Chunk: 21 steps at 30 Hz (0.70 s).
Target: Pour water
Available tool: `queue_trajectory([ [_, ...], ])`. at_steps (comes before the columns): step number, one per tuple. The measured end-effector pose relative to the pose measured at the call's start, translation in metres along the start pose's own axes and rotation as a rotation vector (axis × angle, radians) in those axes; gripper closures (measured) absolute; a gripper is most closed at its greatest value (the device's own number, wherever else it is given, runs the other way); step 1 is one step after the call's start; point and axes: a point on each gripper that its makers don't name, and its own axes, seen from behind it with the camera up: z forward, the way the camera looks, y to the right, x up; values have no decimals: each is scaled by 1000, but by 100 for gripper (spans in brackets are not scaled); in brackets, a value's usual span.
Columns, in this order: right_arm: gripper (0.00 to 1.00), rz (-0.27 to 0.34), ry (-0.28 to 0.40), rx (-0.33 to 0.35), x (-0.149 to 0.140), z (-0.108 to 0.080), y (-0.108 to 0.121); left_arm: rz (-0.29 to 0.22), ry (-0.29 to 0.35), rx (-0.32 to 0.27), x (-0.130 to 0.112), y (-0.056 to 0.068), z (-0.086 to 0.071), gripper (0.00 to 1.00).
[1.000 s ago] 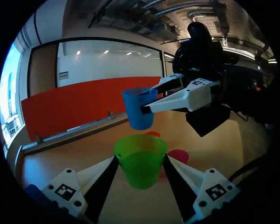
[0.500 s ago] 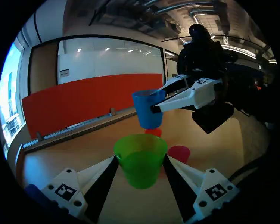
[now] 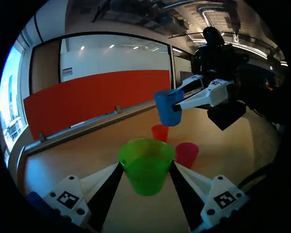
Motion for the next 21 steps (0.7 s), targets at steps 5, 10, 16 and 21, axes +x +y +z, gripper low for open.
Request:
queue_trajectory([
  [5, 12, 11, -12, -17, -15, -13, 7, -3, -20, 2, -10, 0, -1, 17],
  [10, 12, 18, -30, -30, -30, -24, 11, -10, -34, 2, -19, 3, -1, 17],
  [16, 12, 24, -41, -35, -44, -34, 10, -25, -36, -1, -26, 7, -4, 17],
  [21, 12, 31, -46, -27, -51, -41, 4, -32, -50, -3, -36, 12, -6, 17],
])
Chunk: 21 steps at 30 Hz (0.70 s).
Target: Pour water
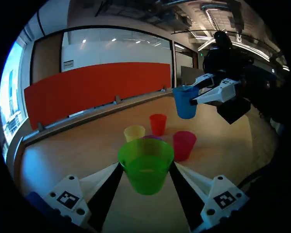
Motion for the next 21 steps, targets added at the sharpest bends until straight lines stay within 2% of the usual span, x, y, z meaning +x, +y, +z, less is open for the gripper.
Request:
queue_trajectory([
  [21, 12, -21, -45, 52, -36, -14, -30, 8, -70, -12, -40, 20, -1, 17],
])
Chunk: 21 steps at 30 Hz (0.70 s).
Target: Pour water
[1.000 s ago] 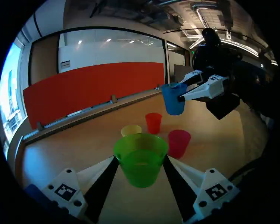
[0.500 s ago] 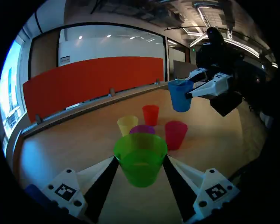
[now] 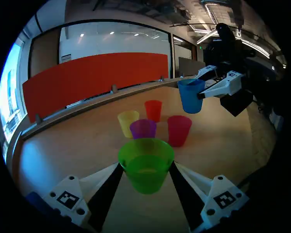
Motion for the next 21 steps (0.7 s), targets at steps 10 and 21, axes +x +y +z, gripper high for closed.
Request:
queue_trajectory([
  [10, 12, -12, -27, 42, -18, 1, -18, -1, -26, -13, -16, 10, 3, 17],
  [21, 12, -33, -57, 90, -37, 4, -37, 13, -58, -23, -32, 18, 1, 17],
])
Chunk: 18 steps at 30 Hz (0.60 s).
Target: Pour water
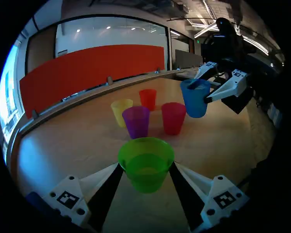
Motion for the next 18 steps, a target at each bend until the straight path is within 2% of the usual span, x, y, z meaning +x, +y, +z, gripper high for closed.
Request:
queue_trajectory([
  [18, 12, -17, 0, 0, -3, -2, 0, -5, -46, -11, -18, 3, 5, 17],
])
